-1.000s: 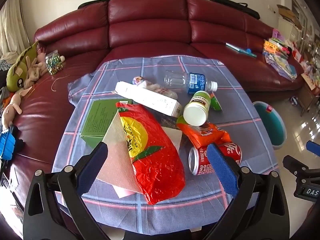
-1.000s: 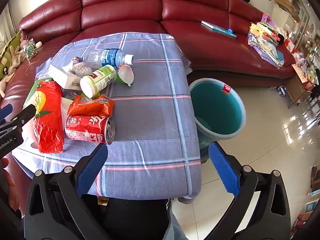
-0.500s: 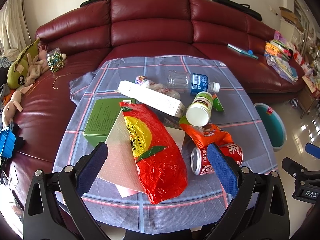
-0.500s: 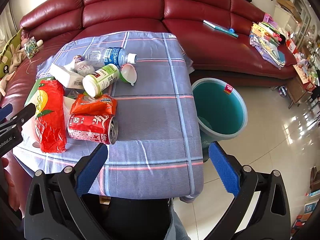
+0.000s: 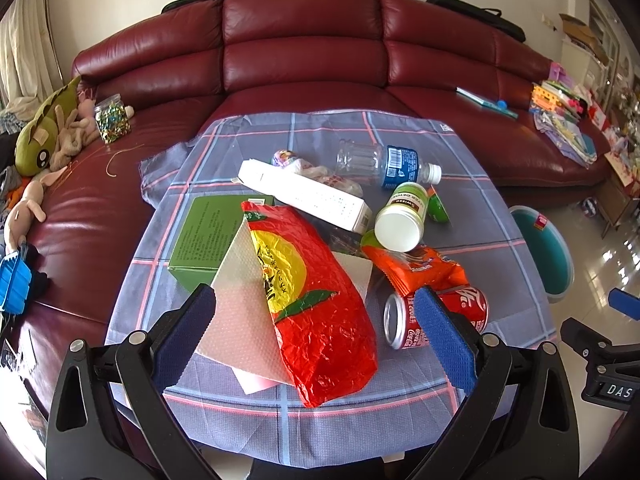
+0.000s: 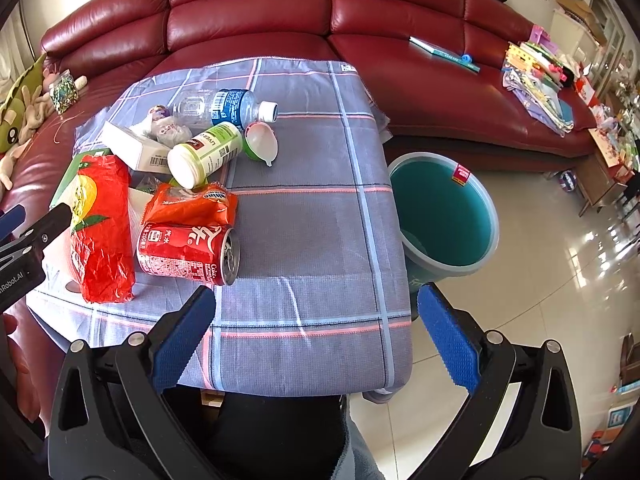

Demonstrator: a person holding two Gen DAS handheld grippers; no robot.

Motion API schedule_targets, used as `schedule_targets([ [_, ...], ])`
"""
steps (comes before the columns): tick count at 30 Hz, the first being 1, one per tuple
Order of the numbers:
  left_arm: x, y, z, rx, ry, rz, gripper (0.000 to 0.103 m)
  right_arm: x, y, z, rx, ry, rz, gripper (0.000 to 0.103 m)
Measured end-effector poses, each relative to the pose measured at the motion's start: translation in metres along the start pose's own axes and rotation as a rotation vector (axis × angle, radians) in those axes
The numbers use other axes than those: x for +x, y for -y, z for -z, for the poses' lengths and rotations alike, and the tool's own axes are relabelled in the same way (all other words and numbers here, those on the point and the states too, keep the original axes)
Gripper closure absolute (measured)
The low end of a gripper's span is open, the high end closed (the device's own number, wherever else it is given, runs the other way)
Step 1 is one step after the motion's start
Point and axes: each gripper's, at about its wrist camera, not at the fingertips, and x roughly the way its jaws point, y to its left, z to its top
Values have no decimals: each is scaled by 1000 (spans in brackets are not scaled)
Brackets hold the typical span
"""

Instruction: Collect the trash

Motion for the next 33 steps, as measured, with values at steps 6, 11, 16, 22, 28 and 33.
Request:
schedule_targets([
  [6,0,-1,1,1,0,-2,4,1,-1,1,-2,-4,0,6],
  [11,0,-2,1,1,0,-3,4,2,-2,1,-1,-4,1,6],
  [16,0,-2,1,2,-2,-2,4,3,-3,2,-2,-8,1,6],
  [22,3,-5,4,0,-6,-3,4,5,-4,2,-1,-13,-2,6],
  [28,10,-14,4,-5,-21,-10,4,11,-10,2,-6,-33,-14,6],
  [33,20,-32,0,-21,-46,-10,4,17,-17,-1,-15,-54,-39,6],
])
